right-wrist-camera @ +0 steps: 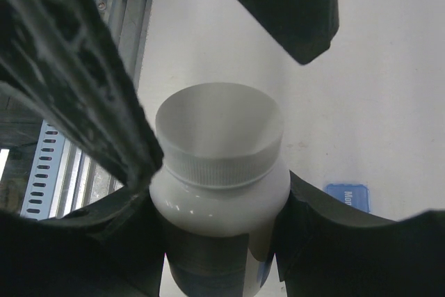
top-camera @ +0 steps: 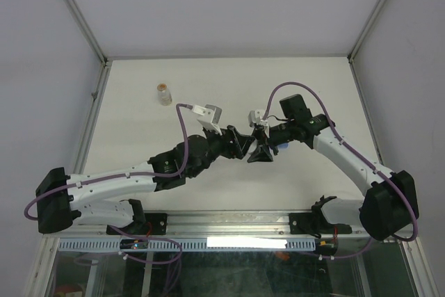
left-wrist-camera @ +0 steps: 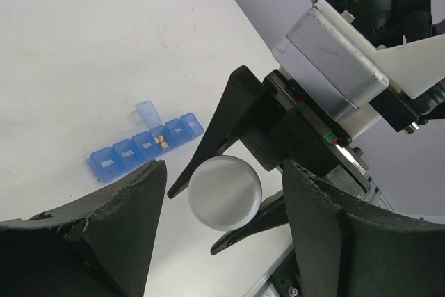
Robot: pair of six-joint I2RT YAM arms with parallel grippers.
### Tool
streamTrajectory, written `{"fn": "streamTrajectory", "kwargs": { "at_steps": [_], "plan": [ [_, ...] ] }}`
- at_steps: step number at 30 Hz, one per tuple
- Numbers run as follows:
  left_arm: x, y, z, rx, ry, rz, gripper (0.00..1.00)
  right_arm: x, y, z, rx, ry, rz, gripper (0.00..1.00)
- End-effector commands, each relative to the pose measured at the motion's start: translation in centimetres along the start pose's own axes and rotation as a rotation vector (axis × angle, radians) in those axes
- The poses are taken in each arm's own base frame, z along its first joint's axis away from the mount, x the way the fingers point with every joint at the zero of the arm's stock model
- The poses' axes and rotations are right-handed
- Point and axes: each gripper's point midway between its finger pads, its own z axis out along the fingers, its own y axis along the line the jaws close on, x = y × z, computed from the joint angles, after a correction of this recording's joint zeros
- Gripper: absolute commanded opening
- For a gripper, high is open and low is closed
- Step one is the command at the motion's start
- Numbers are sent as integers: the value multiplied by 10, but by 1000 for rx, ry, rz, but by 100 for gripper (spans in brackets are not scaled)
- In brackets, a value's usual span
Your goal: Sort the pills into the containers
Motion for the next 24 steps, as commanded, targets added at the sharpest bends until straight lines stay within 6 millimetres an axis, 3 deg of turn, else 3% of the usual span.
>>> {"fn": "streamTrajectory", "kwargs": {
  "at_steps": [1,13,20,24],
  "plan": [
    [-12,-19,5,23,-16,7,66,-25,-7,-4,10,-53,-78,0],
    [2,-20,12,21,42,44,60,-26,-7,-4,11,-55,-80,0],
    [10,-25,12,49,78,59,42,-26,-7,-4,11,-54,-79,0],
    [15,-28,8,89,101,92,26,-26,-7,-4,12,-54,-79,0]
  ]
}}
